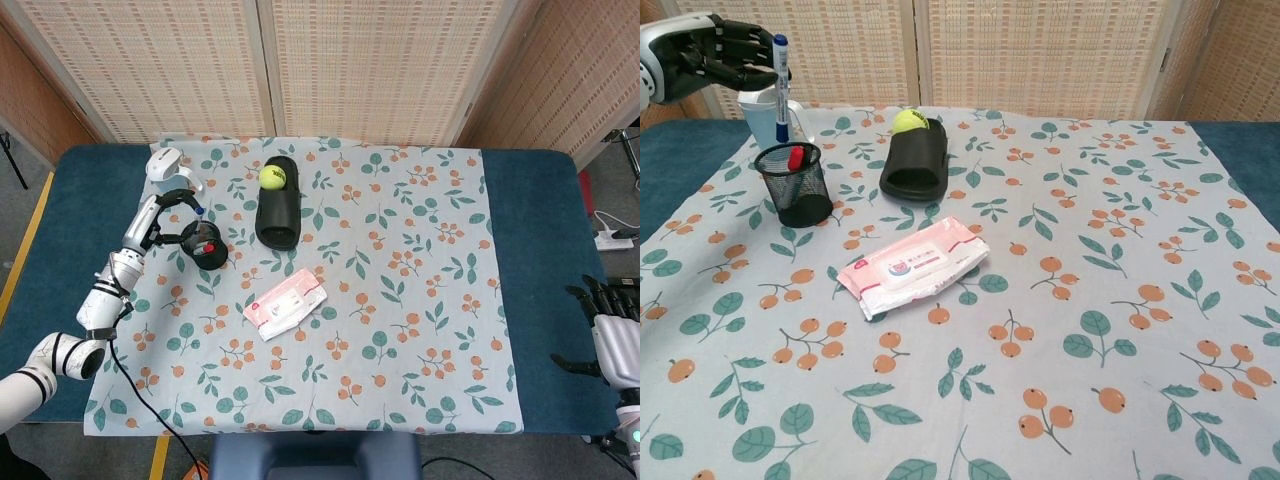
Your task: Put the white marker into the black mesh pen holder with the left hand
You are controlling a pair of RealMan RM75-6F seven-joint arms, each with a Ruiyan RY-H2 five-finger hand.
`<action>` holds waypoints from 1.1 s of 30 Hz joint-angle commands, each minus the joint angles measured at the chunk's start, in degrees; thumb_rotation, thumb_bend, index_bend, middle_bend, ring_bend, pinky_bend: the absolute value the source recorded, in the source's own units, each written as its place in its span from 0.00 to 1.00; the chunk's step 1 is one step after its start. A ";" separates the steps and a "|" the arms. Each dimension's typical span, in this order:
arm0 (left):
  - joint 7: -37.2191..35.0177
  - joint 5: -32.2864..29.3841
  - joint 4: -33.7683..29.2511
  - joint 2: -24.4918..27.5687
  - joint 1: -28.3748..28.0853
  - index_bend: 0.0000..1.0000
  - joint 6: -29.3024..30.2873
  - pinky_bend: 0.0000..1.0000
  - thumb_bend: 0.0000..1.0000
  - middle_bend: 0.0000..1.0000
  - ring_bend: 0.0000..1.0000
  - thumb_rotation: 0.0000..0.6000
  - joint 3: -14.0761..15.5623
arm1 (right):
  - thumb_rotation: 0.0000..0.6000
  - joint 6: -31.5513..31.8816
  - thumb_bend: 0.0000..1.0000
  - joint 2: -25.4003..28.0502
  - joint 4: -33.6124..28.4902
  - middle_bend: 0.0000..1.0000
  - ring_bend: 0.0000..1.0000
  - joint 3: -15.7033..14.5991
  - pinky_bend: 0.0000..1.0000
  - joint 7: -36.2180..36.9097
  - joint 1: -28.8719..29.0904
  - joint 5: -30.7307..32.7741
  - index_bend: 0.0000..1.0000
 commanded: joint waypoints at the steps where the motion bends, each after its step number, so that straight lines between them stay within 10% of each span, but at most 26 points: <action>1: -3.31 1.10 2.96 -2.25 -0.17 0.54 0.12 0.16 0.40 0.54 0.18 1.00 2.48 | 1.00 -0.04 0.00 -0.07 0.04 0.00 0.01 0.04 0.00 -0.21 0.07 0.17 0.16; 12: -7.80 0.95 8.17 -5.79 -0.94 0.51 0.04 0.16 0.40 0.48 0.13 1.00 5.08 | 1.00 0.31 0.00 0.16 -0.11 0.00 0.01 -0.04 0.00 0.30 -0.19 -0.26 0.16; 23: -8.26 1.24 9.91 -5.66 -3.07 0.16 -2.44 0.07 0.40 0.02 0.00 1.00 6.76 | 1.00 -0.18 0.00 0.62 0.03 0.00 0.01 -0.21 0.00 1.57 -0.22 -1.01 0.16; 31: 2.03 0.72 7.20 -2.75 -1.66 0.13 5.01 0.07 0.40 0.02 0.00 1.00 5.32 | 1.00 -0.18 0.00 0.80 0.19 0.00 0.01 -0.23 0.00 2.42 -0.29 -1.63 0.16; 33: 14.25 2.62 2.39 1.35 0.51 0.15 12.78 0.08 0.40 0.06 0.00 1.00 5.41 | 1.00 -0.54 0.00 0.85 0.26 0.00 0.01 -0.37 0.00 2.69 -0.19 -2.06 0.16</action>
